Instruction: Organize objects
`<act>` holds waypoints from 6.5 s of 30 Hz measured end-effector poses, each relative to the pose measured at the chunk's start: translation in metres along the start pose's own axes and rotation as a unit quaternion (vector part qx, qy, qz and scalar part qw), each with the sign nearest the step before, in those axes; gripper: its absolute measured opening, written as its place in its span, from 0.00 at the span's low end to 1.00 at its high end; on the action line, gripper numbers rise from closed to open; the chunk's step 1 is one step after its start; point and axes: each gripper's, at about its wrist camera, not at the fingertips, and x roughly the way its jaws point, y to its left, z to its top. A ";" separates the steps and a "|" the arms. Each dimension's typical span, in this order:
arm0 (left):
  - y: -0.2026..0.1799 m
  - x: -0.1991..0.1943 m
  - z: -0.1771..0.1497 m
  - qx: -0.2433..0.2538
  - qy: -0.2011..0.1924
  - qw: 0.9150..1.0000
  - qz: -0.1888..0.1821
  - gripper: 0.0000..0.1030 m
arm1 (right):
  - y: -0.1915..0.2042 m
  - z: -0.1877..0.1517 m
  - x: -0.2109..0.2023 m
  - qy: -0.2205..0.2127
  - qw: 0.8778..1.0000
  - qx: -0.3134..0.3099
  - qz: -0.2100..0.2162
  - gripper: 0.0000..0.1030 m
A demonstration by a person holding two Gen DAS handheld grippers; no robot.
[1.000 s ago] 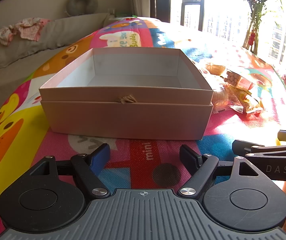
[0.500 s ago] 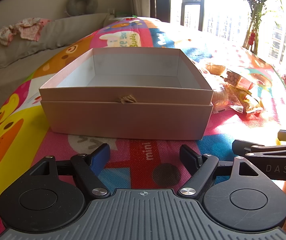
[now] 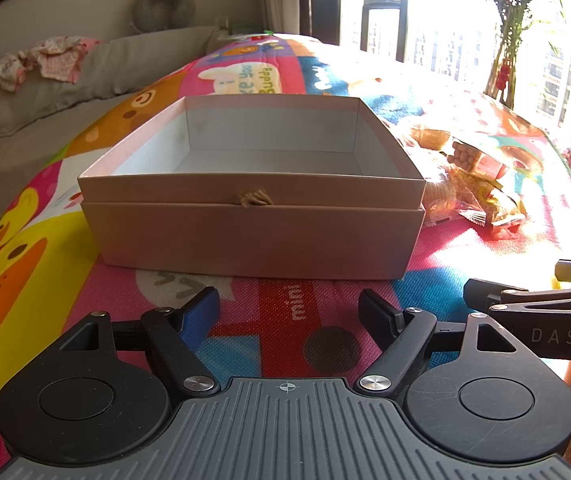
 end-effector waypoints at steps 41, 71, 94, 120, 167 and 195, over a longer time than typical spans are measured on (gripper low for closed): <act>0.034 -0.038 0.029 0.025 -0.018 0.999 -0.029 0.69 | -0.004 0.022 -0.001 0.083 0.995 -0.021 0.048 1.00; 0.130 0.089 0.118 -0.017 0.097 0.995 -0.016 0.11 | -0.003 0.241 0.145 0.117 0.987 0.061 0.091 1.00; 0.129 0.069 0.101 -0.053 0.096 0.994 -0.021 0.11 | -0.030 0.239 0.101 0.081 0.992 0.039 0.089 0.34; 0.107 0.050 0.085 -0.063 0.080 0.995 0.014 0.12 | -0.107 0.130 0.054 0.160 0.960 0.211 0.097 0.78; 0.112 0.044 0.069 -0.083 0.067 0.994 -0.002 0.13 | -0.029 0.049 -0.049 0.206 0.963 0.084 0.151 0.22; 0.111 0.041 0.071 -0.072 0.080 0.994 -0.009 0.14 | -0.007 0.116 -0.041 0.097 0.970 0.091 0.205 0.22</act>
